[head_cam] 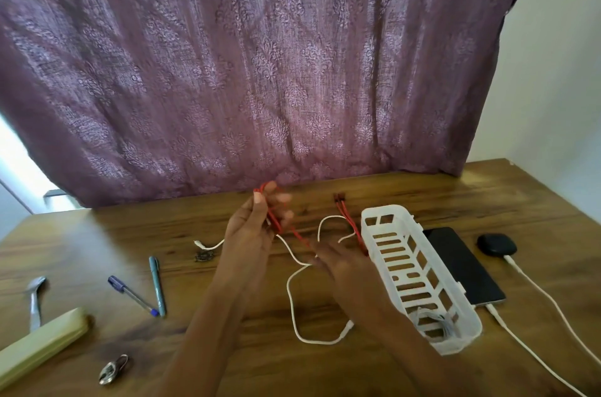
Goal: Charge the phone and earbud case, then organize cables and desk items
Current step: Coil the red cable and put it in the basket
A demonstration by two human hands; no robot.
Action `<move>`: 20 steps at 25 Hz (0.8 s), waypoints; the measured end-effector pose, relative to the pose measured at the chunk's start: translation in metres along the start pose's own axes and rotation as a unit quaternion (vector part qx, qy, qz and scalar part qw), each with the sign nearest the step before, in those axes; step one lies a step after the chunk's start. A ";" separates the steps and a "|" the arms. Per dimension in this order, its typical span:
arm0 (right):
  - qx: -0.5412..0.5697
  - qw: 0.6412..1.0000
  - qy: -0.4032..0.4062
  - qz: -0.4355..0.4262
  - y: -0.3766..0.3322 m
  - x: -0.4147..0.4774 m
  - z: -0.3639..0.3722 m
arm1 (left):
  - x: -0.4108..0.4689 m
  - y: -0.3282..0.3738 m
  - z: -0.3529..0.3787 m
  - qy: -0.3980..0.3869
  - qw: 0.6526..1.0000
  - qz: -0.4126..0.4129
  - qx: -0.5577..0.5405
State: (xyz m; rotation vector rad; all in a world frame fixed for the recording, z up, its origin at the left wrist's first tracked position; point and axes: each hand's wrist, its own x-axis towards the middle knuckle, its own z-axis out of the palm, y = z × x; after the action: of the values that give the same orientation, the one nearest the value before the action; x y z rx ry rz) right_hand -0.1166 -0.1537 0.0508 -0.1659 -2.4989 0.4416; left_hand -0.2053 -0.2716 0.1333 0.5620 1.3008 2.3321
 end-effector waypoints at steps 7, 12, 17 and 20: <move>-0.056 0.987 -0.019 -0.149 -0.014 0.008 -0.026 | -0.009 -0.026 -0.006 -0.012 0.977 0.011 0.211; -0.017 0.980 -0.036 -0.194 -0.019 0.031 -0.057 | -0.017 -0.031 -0.004 -0.085 0.953 -0.024 0.289; 0.176 0.979 -0.054 -0.088 -0.009 0.046 -0.066 | -0.022 -0.015 0.003 -0.148 0.948 -0.094 0.265; 0.207 0.973 -0.065 -0.082 -0.004 0.054 -0.071 | -0.023 -0.009 0.003 -0.165 0.945 -0.125 0.255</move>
State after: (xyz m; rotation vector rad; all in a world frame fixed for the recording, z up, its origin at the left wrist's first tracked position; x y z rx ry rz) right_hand -0.1199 -0.1265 0.1354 0.2391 -2.4563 0.9132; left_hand -0.1830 -0.2774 0.1233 0.8455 1.6930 1.6065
